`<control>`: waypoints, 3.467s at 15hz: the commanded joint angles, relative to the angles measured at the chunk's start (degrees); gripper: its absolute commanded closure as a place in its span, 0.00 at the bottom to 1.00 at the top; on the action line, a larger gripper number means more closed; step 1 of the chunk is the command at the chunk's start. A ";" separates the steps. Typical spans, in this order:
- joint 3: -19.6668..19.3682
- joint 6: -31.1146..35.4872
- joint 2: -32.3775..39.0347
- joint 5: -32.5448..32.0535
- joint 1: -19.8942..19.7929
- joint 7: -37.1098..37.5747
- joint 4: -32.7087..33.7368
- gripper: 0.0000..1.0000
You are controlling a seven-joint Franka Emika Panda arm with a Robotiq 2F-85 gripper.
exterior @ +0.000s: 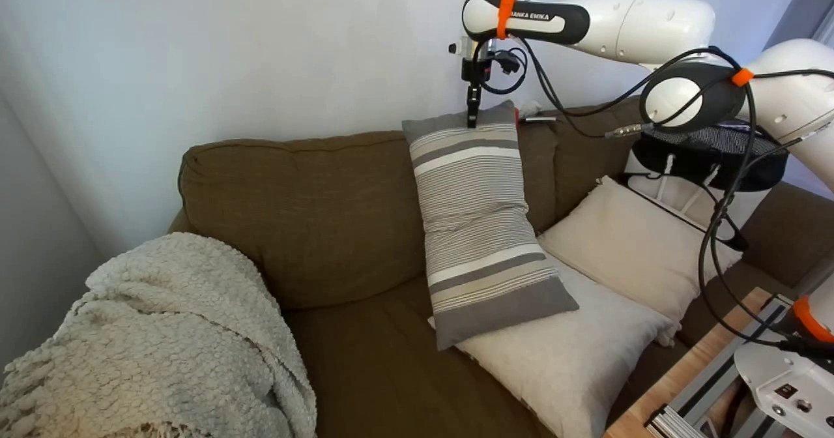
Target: Set the gray pillow flat on the other pillows
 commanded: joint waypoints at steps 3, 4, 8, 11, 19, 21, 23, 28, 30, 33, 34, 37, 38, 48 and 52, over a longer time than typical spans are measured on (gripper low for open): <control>-0.17 -2.66 -1.73 0.02 1.35 9.91 -0.02 0.85; -0.16 -3.18 -2.14 0.03 1.84 12.30 -0.03 0.85; -0.28 -3.45 -2.47 0.02 2.42 14.70 -0.15 0.85; -0.75 -5.57 -3.06 0.17 1.78 16.81 -0.97 0.96; -3.96 -10.78 -4.94 1.41 -3.42 34.38 -2.59 0.96; -3.75 -12.09 -4.88 2.19 -4.05 39.47 -2.91 0.96; -3.75 -10.42 -2.95 1.13 -3.87 36.98 -0.71 0.85; -3.74 -10.57 -2.96 1.90 -4.12 40.28 -0.91 0.85; -3.74 -10.57 -2.96 1.94 -4.12 40.47 -0.91 0.96; -6.97 -12.63 -4.03 -0.65 -3.65 49.64 -2.35 0.96; -7.55 -13.77 -4.68 -0.83 -4.40 50.84 -3.47 0.96; -8.86 -16.93 -5.54 0.02 -5.22 56.77 -5.62 0.96; -9.17 -17.59 -5.59 0.26 -5.50 59.05 -6.29 0.96; -9.50 -14.82 -13.29 6.93 -9.70 82.67 -23.20 0.38; -9.77 -11.19 -20.59 7.72 -11.33 81.50 -32.89 0.06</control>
